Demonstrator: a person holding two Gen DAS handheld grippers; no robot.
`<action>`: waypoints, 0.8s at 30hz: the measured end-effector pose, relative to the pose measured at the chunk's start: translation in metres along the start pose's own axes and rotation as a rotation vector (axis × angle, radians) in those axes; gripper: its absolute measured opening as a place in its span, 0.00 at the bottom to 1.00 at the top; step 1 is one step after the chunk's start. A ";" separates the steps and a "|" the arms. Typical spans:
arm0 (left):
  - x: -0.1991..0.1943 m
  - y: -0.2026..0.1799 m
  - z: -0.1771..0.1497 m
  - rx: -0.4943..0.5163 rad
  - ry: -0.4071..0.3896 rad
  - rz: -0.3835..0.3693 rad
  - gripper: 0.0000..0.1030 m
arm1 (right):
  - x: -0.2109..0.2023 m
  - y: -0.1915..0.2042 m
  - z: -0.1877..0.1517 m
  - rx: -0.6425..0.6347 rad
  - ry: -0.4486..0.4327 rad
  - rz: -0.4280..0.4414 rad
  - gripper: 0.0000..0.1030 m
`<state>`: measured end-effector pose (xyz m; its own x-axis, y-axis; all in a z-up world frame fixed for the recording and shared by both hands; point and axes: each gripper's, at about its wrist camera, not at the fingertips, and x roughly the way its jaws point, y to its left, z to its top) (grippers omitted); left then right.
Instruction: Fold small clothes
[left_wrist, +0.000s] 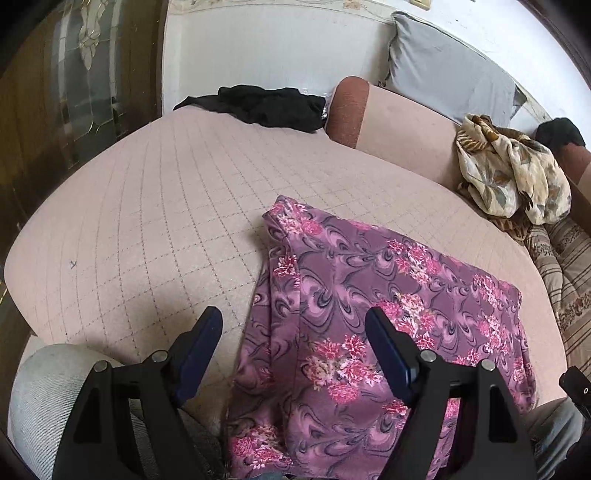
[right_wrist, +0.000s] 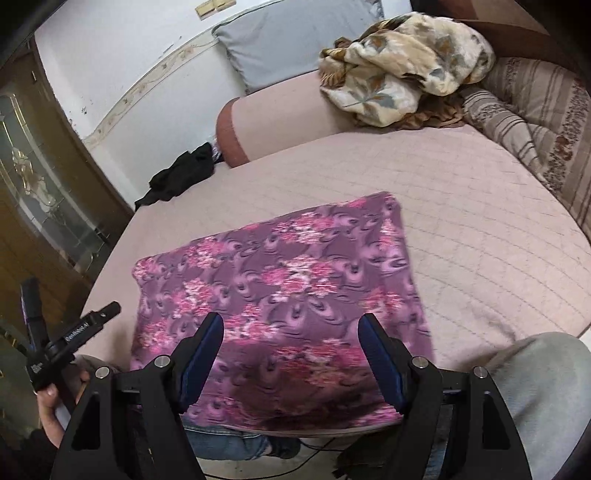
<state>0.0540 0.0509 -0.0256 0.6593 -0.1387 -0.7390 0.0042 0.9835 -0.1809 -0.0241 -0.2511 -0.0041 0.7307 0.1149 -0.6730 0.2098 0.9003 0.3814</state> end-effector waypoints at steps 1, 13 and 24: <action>0.000 0.002 0.001 -0.011 0.002 -0.002 0.77 | 0.001 0.004 0.001 0.007 0.004 0.018 0.77; -0.007 0.005 0.001 -0.044 -0.030 -0.038 0.78 | 0.034 0.038 0.033 0.072 0.058 0.208 0.81; -0.003 0.039 0.000 -0.180 0.034 -0.042 0.83 | 0.102 0.104 0.052 -0.017 0.184 0.365 0.81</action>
<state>0.0517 0.0899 -0.0303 0.6359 -0.1855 -0.7491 -0.1055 0.9407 -0.3225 0.1058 -0.1674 -0.0003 0.6265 0.4998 -0.5981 -0.0538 0.7932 0.6065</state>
